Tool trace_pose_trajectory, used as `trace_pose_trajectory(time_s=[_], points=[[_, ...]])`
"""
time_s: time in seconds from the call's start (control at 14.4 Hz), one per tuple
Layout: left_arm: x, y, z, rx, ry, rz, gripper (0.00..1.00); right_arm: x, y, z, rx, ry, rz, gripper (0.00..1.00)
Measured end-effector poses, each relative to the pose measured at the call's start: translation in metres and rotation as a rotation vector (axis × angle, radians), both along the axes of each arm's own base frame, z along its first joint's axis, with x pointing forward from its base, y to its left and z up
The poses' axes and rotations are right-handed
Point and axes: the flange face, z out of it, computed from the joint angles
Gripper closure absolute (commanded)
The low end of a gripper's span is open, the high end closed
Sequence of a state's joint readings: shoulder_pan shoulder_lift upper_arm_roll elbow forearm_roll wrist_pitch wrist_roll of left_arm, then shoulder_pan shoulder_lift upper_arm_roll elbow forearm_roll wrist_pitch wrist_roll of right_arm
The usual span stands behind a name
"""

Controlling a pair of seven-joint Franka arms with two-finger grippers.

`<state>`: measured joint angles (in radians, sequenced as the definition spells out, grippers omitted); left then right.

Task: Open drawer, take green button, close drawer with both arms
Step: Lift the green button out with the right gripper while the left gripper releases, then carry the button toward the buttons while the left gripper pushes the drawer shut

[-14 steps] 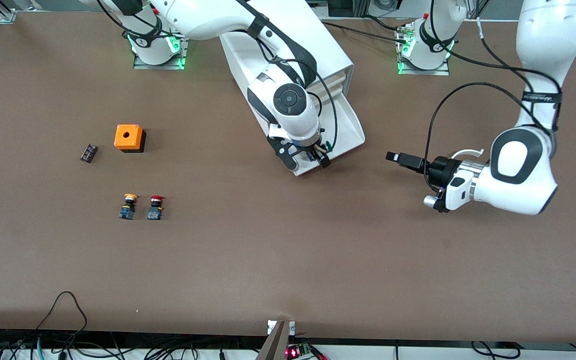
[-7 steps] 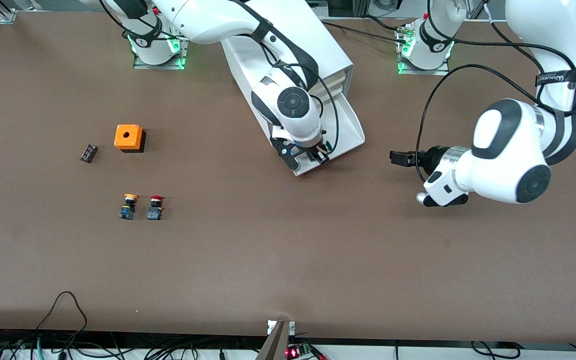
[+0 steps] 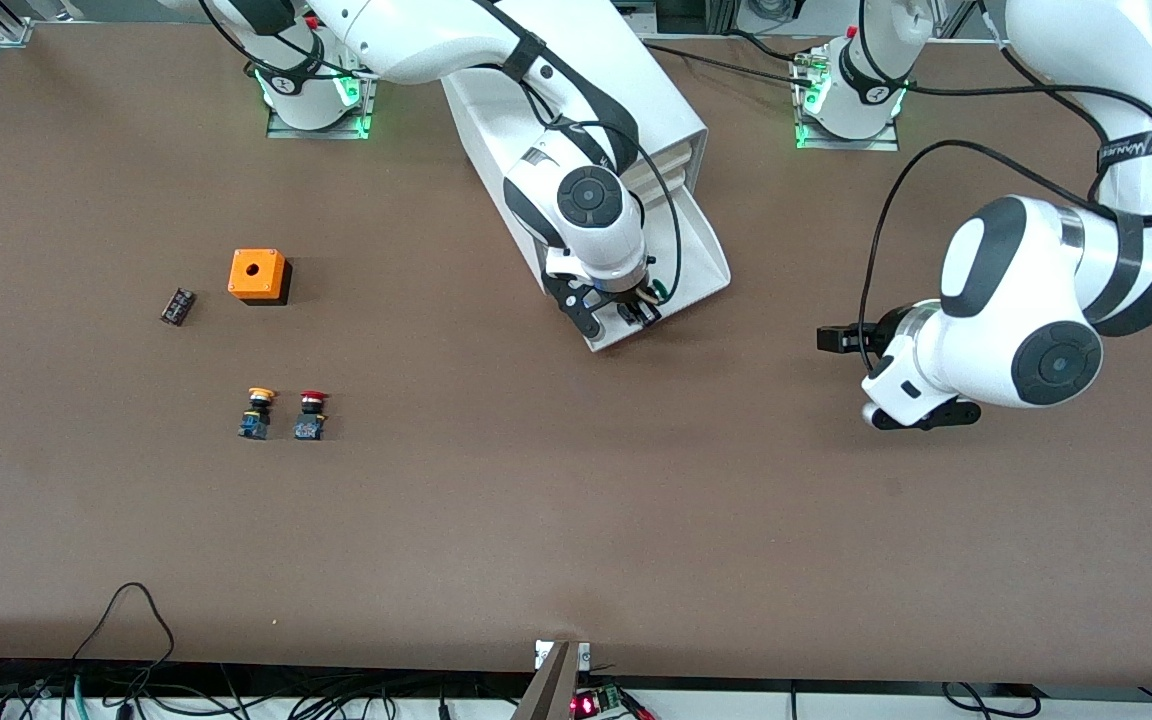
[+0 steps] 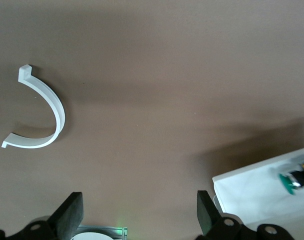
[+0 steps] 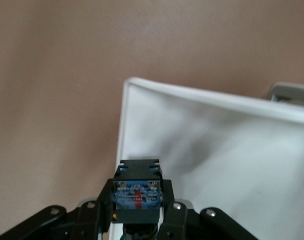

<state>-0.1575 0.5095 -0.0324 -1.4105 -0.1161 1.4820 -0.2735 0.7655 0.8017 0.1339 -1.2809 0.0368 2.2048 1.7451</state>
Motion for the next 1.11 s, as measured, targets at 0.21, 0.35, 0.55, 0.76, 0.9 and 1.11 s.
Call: trace_pose_trajectory(time_s=[0.21,0.35,0.55,0.76,0.9,1.11], points=[[0.002,-0.002,-0.017,0.004,0.021,0.0,0.0,0.02,-0.016,0.036,-0.033,-0.039,0.125,1.0],[0.006,-0.002,-0.02,0.007,0.0,0.017,0.0,0.042,-0.036,0.057,-0.03,-0.073,0.219,1.0],[0.012,-0.016,-0.026,0.032,-0.07,0.106,0.02,0.087,-0.086,0.081,-0.031,-0.124,0.354,1.0],[0.006,-0.063,-0.042,0.048,-0.15,0.192,0.05,0.123,-0.142,0.086,-0.057,-0.127,0.518,1.0],[-0.007,-0.095,-0.061,0.042,-0.194,0.243,0.05,0.144,-0.179,0.077,-0.069,-0.127,0.638,1.0],[-0.033,-0.133,-0.084,0.035,-0.219,0.323,0.08,0.177,-0.246,0.058,-0.079,-0.124,0.788,1.0]])
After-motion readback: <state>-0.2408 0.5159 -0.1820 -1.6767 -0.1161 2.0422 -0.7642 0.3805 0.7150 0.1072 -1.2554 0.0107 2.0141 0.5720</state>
